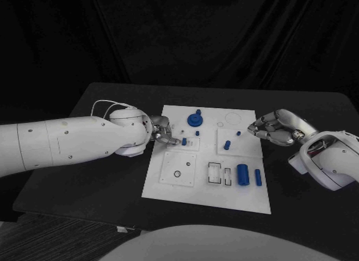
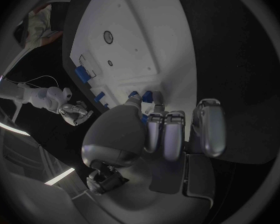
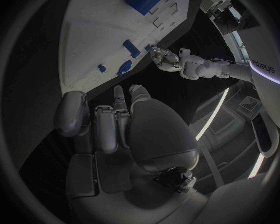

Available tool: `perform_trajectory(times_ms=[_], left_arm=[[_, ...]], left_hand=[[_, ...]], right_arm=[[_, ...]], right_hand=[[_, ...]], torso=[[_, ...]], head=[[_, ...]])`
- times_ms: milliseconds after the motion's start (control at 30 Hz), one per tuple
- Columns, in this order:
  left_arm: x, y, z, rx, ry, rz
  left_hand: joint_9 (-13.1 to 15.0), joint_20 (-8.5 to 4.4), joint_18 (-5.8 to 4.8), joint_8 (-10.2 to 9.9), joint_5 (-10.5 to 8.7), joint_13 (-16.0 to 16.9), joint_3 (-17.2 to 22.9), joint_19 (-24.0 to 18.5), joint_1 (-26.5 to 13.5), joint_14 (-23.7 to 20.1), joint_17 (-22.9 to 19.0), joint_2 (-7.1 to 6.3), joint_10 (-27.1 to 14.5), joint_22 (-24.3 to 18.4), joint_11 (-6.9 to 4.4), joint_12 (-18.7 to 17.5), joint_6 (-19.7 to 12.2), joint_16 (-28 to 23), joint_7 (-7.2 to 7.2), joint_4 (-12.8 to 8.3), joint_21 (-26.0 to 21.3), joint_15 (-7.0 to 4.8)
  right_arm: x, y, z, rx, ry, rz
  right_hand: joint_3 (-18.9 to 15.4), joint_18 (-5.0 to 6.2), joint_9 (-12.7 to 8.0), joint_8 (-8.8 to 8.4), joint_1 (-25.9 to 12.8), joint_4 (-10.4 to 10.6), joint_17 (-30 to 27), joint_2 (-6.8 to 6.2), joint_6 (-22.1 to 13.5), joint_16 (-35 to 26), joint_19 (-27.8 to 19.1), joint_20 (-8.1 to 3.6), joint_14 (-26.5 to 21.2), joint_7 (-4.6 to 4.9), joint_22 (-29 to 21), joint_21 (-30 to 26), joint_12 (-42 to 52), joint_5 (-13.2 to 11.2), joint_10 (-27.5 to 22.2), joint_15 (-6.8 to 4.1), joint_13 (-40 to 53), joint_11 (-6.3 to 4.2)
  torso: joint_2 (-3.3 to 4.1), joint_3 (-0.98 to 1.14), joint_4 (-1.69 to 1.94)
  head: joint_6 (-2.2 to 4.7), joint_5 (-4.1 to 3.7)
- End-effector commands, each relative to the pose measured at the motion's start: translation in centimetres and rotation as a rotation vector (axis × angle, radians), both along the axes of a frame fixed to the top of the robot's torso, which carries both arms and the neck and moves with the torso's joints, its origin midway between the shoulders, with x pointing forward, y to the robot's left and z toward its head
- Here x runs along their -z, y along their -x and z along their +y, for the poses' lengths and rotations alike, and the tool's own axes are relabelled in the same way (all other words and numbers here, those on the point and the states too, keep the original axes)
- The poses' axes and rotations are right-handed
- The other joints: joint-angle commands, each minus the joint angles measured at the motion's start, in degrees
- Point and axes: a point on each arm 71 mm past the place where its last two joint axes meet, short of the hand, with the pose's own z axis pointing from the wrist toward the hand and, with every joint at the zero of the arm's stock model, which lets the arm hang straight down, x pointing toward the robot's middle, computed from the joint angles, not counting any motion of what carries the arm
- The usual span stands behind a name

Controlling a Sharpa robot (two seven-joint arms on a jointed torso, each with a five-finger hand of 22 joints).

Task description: Assemble the parts on the task board

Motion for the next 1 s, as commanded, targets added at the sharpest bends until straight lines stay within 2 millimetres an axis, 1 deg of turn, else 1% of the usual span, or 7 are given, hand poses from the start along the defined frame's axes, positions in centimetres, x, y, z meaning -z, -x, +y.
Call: perform_trajectory(times_ms=[33,400,567,633,733,833,1000], left_arm=[[0.19,0.06,-0.23,0.013,-0.006,0.013],[0.22,-0.18,-0.57,0.015,0.019,-0.010],[0.28,-0.23,-0.69,0.018,0.023,-0.012],[0.32,-0.24,-0.74,0.021,0.024,-0.011],[0.39,-0.22,-0.83,0.025,0.025,-0.009],[0.44,-0.20,-0.90,0.028,0.025,-0.007],[0.47,-0.17,-1.03,0.035,0.030,-0.007]], left_hand=[[-0.9,-0.77,-0.82,0.7,1.46,14.6,-2.4,-0.1,0.9,6.2,15.1,0.12,6.1,11.8,0.01,0.0,0.2,0.6,-0.19,-0.1,0.1,-0.78],[-2.8,-0.78,-0.82,-0.6,5.14,14.6,-1.5,-0.1,2.3,6.2,15.1,0.11,6.1,11.8,0.05,0.0,-0.1,0.6,-0.09,0.0,0.0,-0.76],[-3.3,-0.77,-0.83,-1.0,5.66,14.6,-1.1,-0.1,2.5,6.2,15.1,0.49,6.1,11.8,0.07,0.0,-0.1,0.6,-0.06,0.0,0.1,-0.75],[-3.7,-0.77,-0.83,-1.1,5.71,14.6,-0.7,-0.1,2.5,6.2,15.1,0.94,6.1,11.8,0.03,0.0,0.6,0.6,-0.15,0.1,0.1,-0.76],[-4.3,-0.80,-0.83,-1.4,5.81,14.6,-0.3,0.0,2.6,6.2,15.1,1.12,6.1,11.8,-0.07,0.0,1.4,0.6,-0.31,0.0,0.1,-0.82],[-5.7,-0.95,-0.82,-2.4,6.45,14.6,1.0,0.0,4.1,6.2,15.1,0.63,6.1,11.8,-0.31,0.0,2.4,0.6,-0.58,-0.2,0.1,-1.02],[-6.8,-1.11,-0.82,-3.3,6.47,14.6,2.7,0.0,5.8,6.2,15.1,-0.31,6.1,11.8,-0.47,0.0,3.4,0.6,-0.75,-0.2,0.0,-1.17]], right_arm=[[0.12,0.05,0.01,0.000,0.005,0.004],[0.21,0.05,0.13,-0.001,0.006,0.009],[0.25,0.07,0.11,-0.001,0.007,0.012],[0.27,0.07,0.11,0.000,0.008,0.014],[0.29,0.09,0.11,0.000,0.009,0.017],[0.33,0.08,0.11,0.001,0.011,0.021],[0.37,0.08,0.12,0.002,0.013,0.026]], right_hand=[[1.1,-0.71,0.9,0.93,0.6,0.1,5.5,0.30,-0.2,-0.9,0.0,-0.52,3.4,0.14,9.2,-0.6,-0.2,1.3,5.5,-0.76,7.5,-1.05],[1.5,-0.66,1.0,0.96,1.1,-0.1,5.4,0.31,-0.2,-1.0,-0.1,-0.53,3.4,0.14,9.1,-1.0,-0.3,1.7,5.5,-0.76,7.5,-1.05],[1.6,-0.63,1.0,0.96,1.1,-0.1,5.3,0.33,-0.2,-1.1,-0.1,-0.54,3.4,0.13,9.1,-1.1,-0.3,1.8,5.5,-0.76,7.5,-1.06],[1.6,-0.63,1.0,0.96,1.1,-0.1,5.3,0.33,-0.2,-1.1,-0.1,-0.54,3.4,0.13,9.1,-1.1,-0.3,1.8,5.5,-0.76,7.5,-1.06],[1.7,-0.59,1.0,0.97,1.2,-0.1,5.3,0.34,-0.2,-1.1,-0.2,-0.54,3.4,0.14,9.0,-1.3,-0.4,1.8,5.4,-0.77,7.4,-1.06],[1.7,-0.57,1.1,0.97,1.3,-0.2,5.2,0.34,-0.2,-1.2,-0.2,-0.54,3.4,0.14,9.0,-1.5,-0.4,1.8,5.4,-0.77,7.4,-1.06],[1.8,-0.51,1.1,0.97,1.4,-0.2,5.1,0.34,-0.3,-1.3,-0.3,-0.54,3.4,0.15,8.9,-1.8,-0.5,1.9,5.2,-0.77,7.2,-1.06]], torso=[[0.05,0.03,-0.05],[0.23,0.06,-0.08],[0.27,0.07,-0.03],[0.27,0.06,-0.02],[0.24,0.08,-0.02],[0.24,0.07,-0.03],[0.26,0.04,-0.02]], head=[[0.00,0.08],[0.00,0.26],[0.00,0.09],[0.00,0.07],[0.00,0.12],[0.00,0.13],[0.00,0.12]])
